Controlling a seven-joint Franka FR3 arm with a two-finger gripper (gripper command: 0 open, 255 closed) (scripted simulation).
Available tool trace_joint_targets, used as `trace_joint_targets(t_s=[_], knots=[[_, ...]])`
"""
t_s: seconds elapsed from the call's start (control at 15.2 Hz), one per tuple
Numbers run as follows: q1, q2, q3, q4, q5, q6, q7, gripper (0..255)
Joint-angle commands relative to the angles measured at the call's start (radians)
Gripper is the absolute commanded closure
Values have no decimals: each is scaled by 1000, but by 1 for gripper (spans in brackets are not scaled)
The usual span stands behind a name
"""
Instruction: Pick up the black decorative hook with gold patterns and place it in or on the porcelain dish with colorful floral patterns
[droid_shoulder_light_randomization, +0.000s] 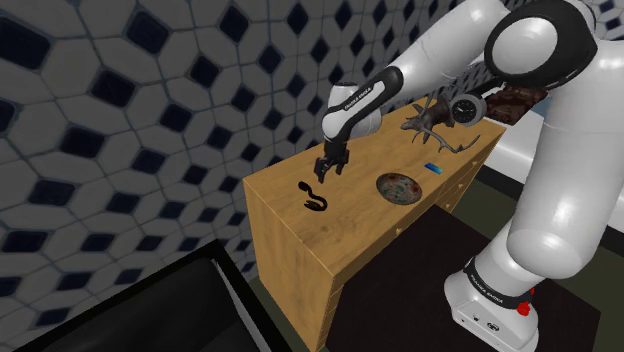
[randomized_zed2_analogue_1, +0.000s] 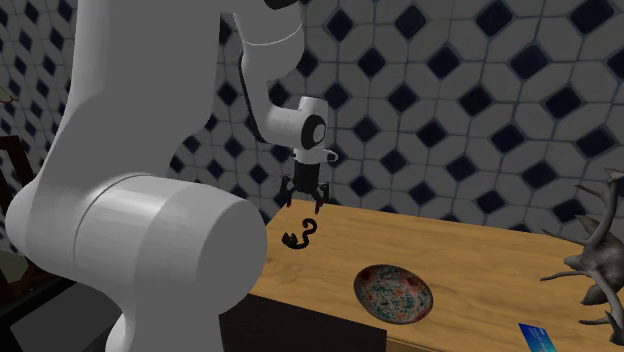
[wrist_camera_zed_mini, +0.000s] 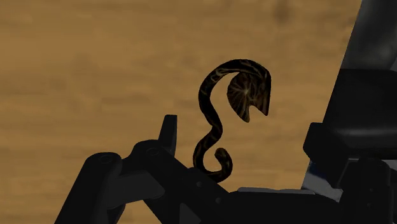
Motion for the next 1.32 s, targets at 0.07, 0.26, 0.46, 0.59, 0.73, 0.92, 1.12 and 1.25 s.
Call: trace_joint_targets(t_s=[0.07,0.26,0.46,0.59,0.73,0.92,1.12,1.25], knots=[[-5,130,5,102,15,28,-6,0],[-8,249,11,207,26,43,-9,0],[-11,361,16,315,34,47,-10,0],[-9,383,17,320,35,63,-10,0],[-8,406,18,327,36,79,-11,0],[-5,440,19,339,37,102,-12,0],[-4,447,20,342,37,107,-12,0],[-4,447,20,342,37,107,-12,0]])
